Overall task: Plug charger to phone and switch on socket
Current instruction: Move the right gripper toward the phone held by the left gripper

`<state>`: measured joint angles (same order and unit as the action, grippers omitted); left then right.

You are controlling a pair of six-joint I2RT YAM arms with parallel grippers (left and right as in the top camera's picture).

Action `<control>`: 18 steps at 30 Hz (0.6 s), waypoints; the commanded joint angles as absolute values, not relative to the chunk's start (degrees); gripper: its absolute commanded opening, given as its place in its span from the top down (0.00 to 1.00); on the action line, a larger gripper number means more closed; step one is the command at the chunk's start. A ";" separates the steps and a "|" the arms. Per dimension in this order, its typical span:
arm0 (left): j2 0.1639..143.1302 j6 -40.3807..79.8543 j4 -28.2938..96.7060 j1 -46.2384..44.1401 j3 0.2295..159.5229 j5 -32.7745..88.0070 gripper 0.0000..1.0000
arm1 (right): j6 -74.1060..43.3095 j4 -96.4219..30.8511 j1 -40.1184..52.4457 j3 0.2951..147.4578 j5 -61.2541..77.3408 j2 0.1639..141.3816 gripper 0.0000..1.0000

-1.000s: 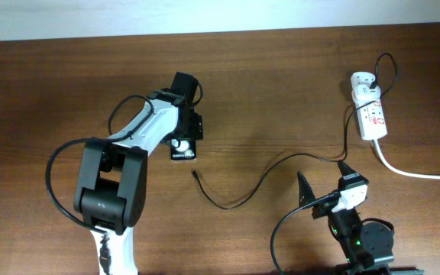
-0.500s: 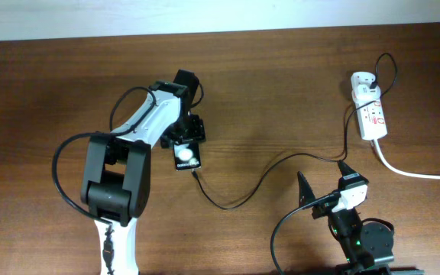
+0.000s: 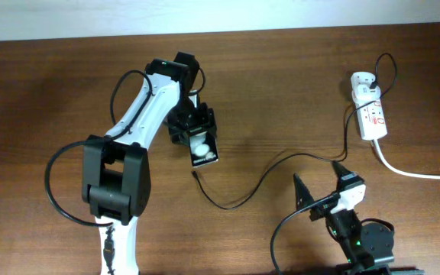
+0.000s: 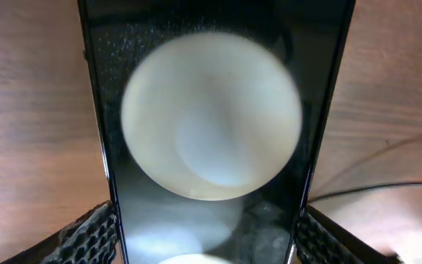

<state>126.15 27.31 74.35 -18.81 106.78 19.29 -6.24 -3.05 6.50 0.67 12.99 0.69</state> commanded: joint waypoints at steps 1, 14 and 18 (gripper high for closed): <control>126.21 27.81 75.75 -18.76 108.40 25.08 1.00 | -26.15 -2.87 6.35 0.32 23.90 0.30 0.01; 126.21 32.99 78.22 -18.70 108.38 31.70 1.00 | -41.19 -3.01 6.35 0.32 47.81 0.40 0.01; 126.21 37.82 76.29 -18.70 108.38 31.48 1.00 | -45.43 -3.42 6.35 0.32 44.27 0.43 0.00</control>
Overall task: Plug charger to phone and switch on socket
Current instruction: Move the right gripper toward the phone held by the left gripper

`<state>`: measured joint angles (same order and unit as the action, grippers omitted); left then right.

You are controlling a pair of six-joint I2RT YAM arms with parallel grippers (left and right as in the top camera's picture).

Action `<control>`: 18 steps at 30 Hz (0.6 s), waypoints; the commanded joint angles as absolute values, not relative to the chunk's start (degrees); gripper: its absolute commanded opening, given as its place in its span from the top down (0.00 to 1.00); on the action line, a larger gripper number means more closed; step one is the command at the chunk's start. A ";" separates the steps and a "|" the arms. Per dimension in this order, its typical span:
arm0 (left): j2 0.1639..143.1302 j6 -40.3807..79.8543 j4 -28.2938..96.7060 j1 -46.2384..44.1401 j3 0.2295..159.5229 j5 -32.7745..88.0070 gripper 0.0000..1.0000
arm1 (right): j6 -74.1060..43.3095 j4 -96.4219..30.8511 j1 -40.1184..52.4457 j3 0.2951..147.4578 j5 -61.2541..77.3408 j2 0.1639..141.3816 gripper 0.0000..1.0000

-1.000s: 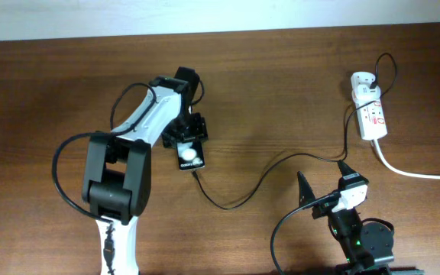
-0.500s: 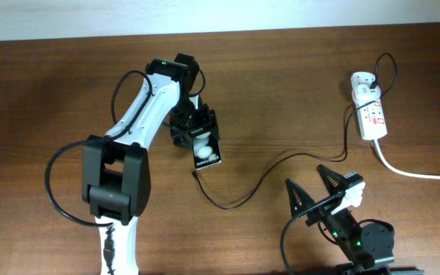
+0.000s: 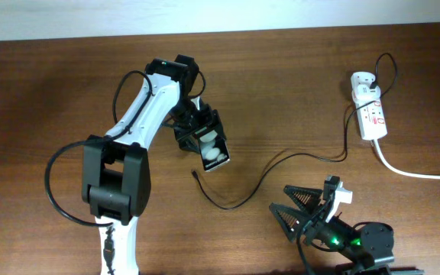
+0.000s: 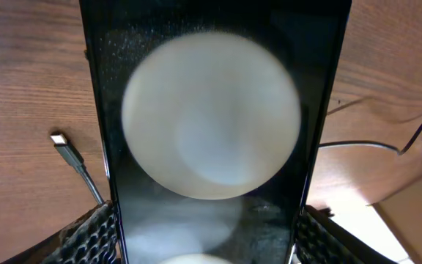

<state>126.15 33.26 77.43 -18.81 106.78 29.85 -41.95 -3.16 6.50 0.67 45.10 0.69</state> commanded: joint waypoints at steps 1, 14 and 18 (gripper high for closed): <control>126.21 38.26 75.57 -18.70 108.38 31.51 1.00 | -45.56 -3.42 6.35 0.34 43.48 0.43 0.01; 126.21 42.89 70.59 -18.72 108.38 31.51 1.00 | -36.23 -3.62 6.76 16.62 34.46 34.44 0.02; 126.21 43.53 70.52 -18.72 108.38 31.48 1.00 | -33.19 -3.62 15.25 26.26 27.88 51.46 0.03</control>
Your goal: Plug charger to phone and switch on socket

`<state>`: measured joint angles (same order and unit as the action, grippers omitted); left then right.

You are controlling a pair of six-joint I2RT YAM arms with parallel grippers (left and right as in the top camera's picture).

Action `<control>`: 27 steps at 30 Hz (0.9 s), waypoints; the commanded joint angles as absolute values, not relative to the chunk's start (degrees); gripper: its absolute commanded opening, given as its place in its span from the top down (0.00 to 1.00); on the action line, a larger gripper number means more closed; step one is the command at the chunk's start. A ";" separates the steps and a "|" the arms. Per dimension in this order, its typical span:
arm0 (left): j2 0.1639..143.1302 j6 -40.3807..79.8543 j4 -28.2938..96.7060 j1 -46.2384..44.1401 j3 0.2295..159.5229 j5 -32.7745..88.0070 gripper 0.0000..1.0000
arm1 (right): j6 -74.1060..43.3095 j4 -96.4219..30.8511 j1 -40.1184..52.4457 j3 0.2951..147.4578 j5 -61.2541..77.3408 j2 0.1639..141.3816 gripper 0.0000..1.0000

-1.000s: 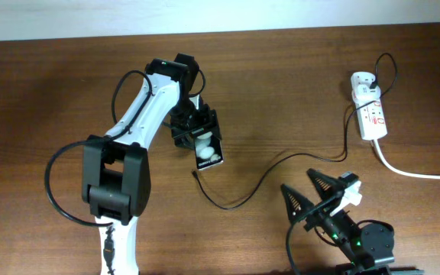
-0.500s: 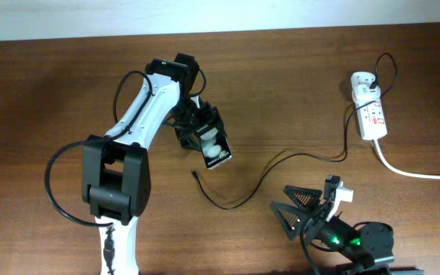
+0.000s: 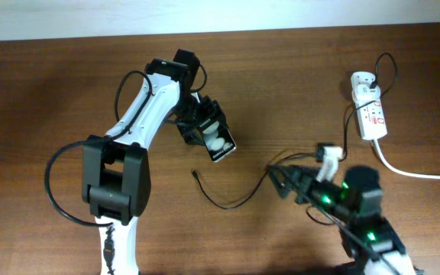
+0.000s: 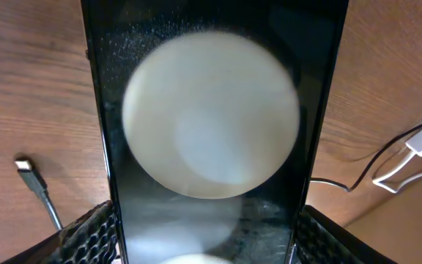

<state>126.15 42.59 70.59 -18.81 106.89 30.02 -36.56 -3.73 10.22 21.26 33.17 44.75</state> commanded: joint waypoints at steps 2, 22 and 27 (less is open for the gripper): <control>126.21 44.38 70.57 -18.72 108.38 31.53 1.00 | -33.23 -2.68 21.93 30.11 22.44 58.17 0.03; 126.21 48.42 70.72 -18.76 108.38 30.22 1.00 | -46.24 12.23 33.52 46.09 9.47 92.95 0.22; 126.21 48.42 70.72 -18.76 108.38 30.20 1.00 | -47.51 12.25 33.54 46.09 7.25 93.38 0.32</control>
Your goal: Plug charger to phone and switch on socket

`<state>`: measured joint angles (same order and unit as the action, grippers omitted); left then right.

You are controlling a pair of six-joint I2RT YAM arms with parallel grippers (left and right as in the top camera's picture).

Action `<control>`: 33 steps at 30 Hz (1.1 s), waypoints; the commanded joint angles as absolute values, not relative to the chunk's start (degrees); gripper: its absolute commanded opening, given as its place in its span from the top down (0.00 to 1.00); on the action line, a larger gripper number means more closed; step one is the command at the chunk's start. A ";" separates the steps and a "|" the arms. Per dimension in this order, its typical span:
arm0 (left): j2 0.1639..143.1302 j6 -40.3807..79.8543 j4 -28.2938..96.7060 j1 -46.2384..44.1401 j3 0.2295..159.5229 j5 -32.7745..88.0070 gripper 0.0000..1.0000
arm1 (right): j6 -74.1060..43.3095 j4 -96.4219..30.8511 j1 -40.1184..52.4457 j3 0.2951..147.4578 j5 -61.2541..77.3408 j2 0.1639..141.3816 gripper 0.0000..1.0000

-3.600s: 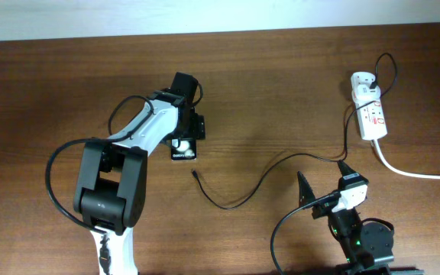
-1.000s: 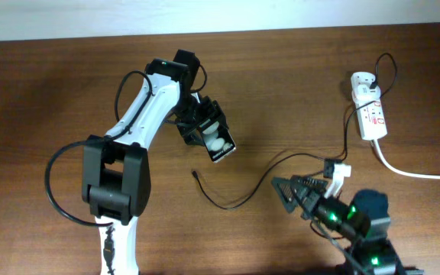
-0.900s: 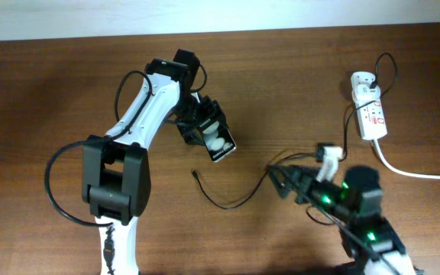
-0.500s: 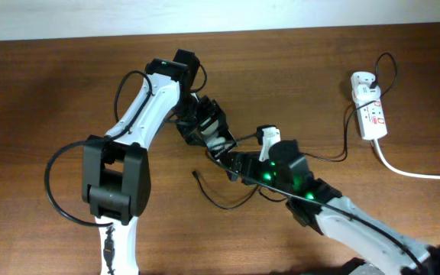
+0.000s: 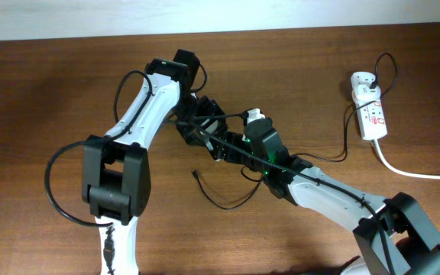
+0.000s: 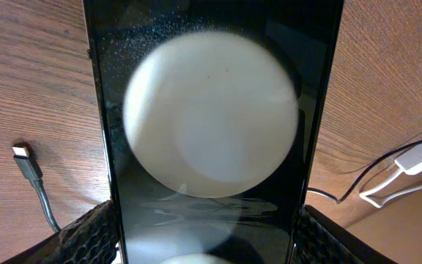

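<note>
The black phone (image 6: 211,88) fills the left wrist view, its glossy screen mirroring a round lamp. My left gripper (image 6: 207,238) is shut on it, a ribbed finger (image 6: 86,235) on each long edge. Overhead, the left gripper (image 5: 197,122) holds the phone above mid-table. My right gripper (image 5: 218,143) reaches over it from the right and hides most of it. Its dark fingers look spread apart. The charger cable's plug (image 5: 195,174) lies loose on the wood just below, also the plug (image 6: 22,152). The white socket strip (image 5: 373,118) sits at the far right.
The thin black cable (image 5: 239,200) loops across the table centre and runs right to a white adapter (image 5: 363,82) on the strip. A thick white lead (image 5: 418,174) leaves the strip toward the right edge. The wall edge (image 5: 281,15) bounds the back.
My right arm has reached left from mid-table to the phone, and its gripper now overlaps it from above. My left gripper still holds the phone, almost where it was.
At first my left gripper held the phone above the table while the right arm sat folded at the front right, gripper open. The phone was then turned and raised slightly rightward. The right arm then stood at mid-table, and now it reaches the phone.
</note>
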<state>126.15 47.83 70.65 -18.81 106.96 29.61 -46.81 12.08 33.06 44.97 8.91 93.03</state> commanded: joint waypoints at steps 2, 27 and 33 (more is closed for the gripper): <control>126.21 48.47 70.67 -18.76 108.38 30.17 1.00 | -48.77 12.23 33.54 46.09 7.53 93.38 0.39; 125.93 48.25 70.57 -20.36 108.40 25.71 0.01 | -57.52 8.23 34.09 46.09 8.10 93.38 0.96; 117.97 35.62 70.39 -17.52 108.38 21.82 0.01 | -56.01 4.03 31.35 46.09 9.02 92.01 0.96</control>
